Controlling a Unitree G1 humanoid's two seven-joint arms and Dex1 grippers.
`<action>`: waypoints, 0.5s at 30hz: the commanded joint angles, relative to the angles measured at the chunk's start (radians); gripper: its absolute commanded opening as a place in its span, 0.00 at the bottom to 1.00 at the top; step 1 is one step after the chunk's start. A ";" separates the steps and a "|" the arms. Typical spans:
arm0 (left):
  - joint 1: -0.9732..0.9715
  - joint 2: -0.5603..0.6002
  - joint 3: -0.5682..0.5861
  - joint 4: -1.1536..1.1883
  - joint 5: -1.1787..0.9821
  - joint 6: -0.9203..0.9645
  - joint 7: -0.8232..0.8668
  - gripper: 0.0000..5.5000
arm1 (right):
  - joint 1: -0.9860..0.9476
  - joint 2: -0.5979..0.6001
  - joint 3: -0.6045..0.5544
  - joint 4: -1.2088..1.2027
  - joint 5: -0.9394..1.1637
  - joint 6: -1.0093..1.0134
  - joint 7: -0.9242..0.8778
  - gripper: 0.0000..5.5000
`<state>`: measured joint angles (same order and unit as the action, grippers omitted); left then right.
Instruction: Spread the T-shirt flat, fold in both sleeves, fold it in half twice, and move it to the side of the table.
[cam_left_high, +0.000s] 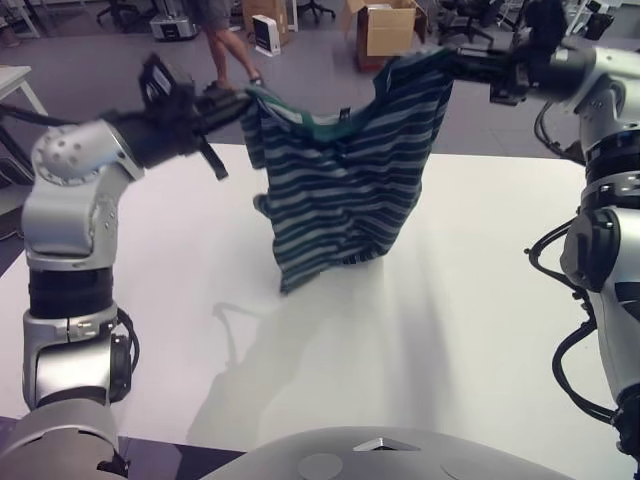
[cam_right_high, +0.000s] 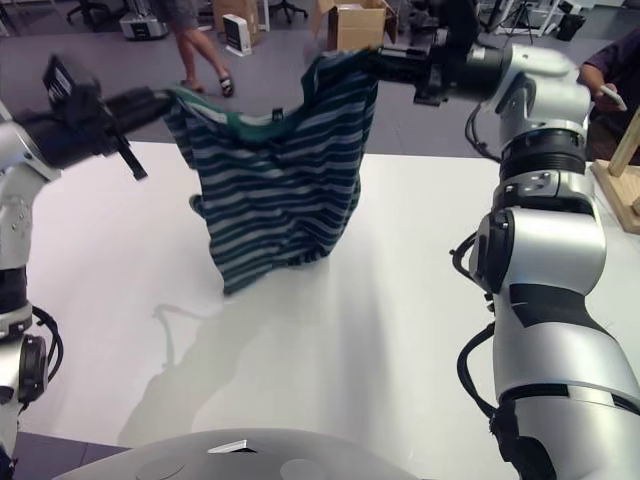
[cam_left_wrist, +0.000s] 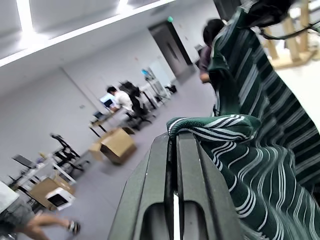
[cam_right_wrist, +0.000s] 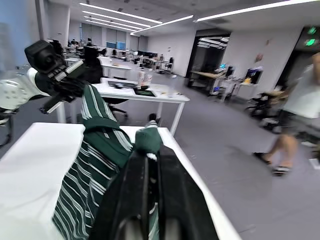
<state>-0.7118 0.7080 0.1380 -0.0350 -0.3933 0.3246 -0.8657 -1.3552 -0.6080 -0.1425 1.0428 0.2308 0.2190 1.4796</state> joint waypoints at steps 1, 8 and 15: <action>-0.179 0.020 -0.043 0.212 0.084 -0.034 0.001 0.00 | -0.091 -0.010 0.023 0.046 -0.047 -0.069 -0.076 0.00; -0.530 0.005 -0.160 0.680 0.289 -0.275 -0.030 0.00 | -0.219 0.027 0.015 0.175 -0.102 -0.212 -0.324 0.00; -0.428 0.000 -0.176 0.631 0.282 -0.338 -0.125 0.00 | -0.063 0.012 0.065 0.094 -0.101 -0.229 -0.086 0.00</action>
<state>-1.2245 0.7058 -0.0272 0.6981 -0.0878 -0.0326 -0.9365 -1.4934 -0.5810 -0.1035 1.1916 0.1301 -0.0185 1.2892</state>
